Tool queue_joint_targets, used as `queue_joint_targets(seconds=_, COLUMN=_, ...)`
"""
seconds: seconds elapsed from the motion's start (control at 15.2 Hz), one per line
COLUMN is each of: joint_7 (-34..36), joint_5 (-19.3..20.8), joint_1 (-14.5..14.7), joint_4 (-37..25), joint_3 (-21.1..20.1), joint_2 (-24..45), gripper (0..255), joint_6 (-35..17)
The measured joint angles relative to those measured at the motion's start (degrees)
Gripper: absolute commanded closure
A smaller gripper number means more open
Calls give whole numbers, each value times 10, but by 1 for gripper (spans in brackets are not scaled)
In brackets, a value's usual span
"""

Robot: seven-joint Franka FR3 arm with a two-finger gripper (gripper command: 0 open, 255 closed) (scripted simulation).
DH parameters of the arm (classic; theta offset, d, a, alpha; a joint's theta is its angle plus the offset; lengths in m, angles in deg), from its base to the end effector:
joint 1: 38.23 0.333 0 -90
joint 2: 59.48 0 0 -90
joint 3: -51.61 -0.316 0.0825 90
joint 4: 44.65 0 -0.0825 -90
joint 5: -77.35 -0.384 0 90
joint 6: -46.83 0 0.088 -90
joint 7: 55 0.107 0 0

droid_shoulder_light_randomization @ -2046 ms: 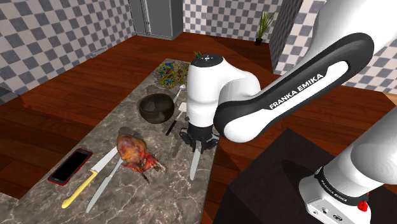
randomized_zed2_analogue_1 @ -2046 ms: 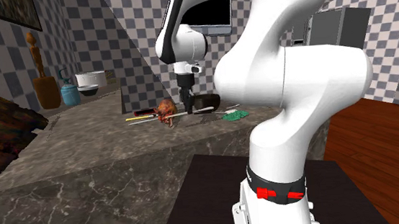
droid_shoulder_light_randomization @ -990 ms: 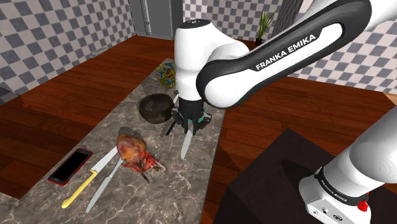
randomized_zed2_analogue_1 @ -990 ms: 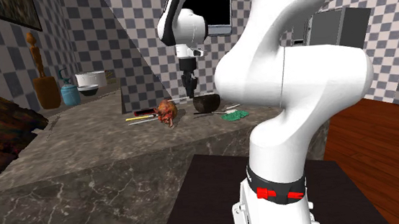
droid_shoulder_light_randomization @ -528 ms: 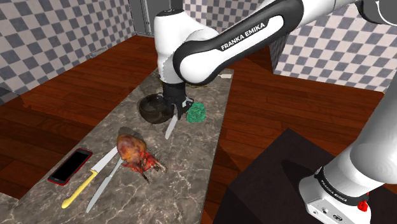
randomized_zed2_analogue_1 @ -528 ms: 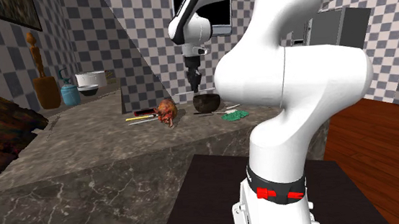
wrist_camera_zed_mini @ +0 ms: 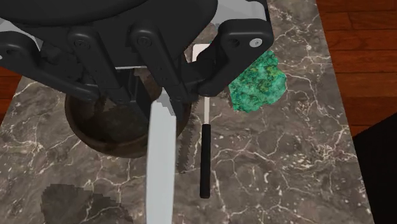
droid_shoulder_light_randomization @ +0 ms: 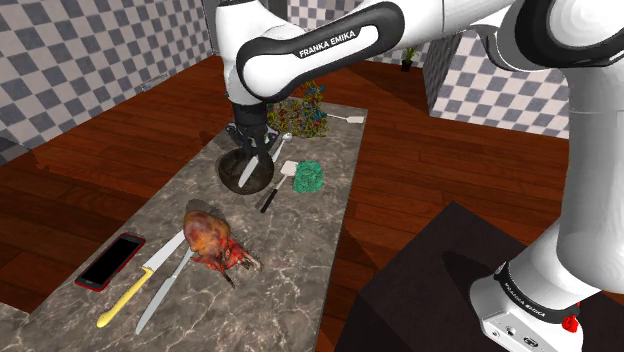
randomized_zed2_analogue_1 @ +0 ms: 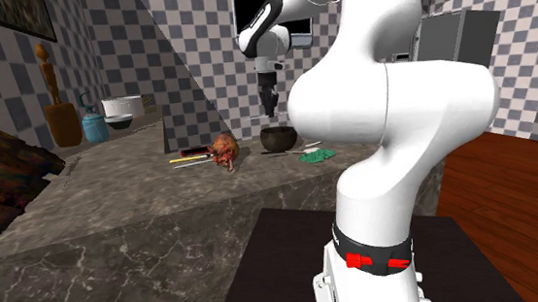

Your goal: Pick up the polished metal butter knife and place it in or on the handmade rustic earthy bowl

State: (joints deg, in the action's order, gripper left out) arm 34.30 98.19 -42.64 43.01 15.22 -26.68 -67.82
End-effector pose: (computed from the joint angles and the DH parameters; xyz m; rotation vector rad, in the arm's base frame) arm 0.6299 0.2849 0.3738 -2.7966 1.4022 -0.0190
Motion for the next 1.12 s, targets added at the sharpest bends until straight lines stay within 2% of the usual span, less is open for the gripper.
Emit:
queue_joint_targets(seconds=0.26, joint_7=-26, joint_5=26, joint_1=44, joint_4=-166, joint_3=26, joint_2=98, gripper=255, joint_6=66)
queue_joint_targets(seconds=0.46, joint_7=-60, joint_5=41, joint_1=98, joint_4=-356, joint_3=50, joint_2=197, gripper=255, joint_6=143)
queue_joint_targets(seconds=0.53, joint_7=-68, joint_5=44, joint_1=109, joint_4=-396, joint_3=55, joint_2=220, gripper=255, joint_6=158)
queue_joint_targets(seconds=0.73, joint_7=-71, joint_5=47, joint_1=115, joint_4=-414, joint_3=59, joint_2=239, gripper=255, joint_6=157)
queue_joint_targets(seconds=1.12, joint_7=-64, joint_5=51, joint_1=105, joint_4=-373, joint_3=61, joint_2=243, gripper=255, joint_6=115)
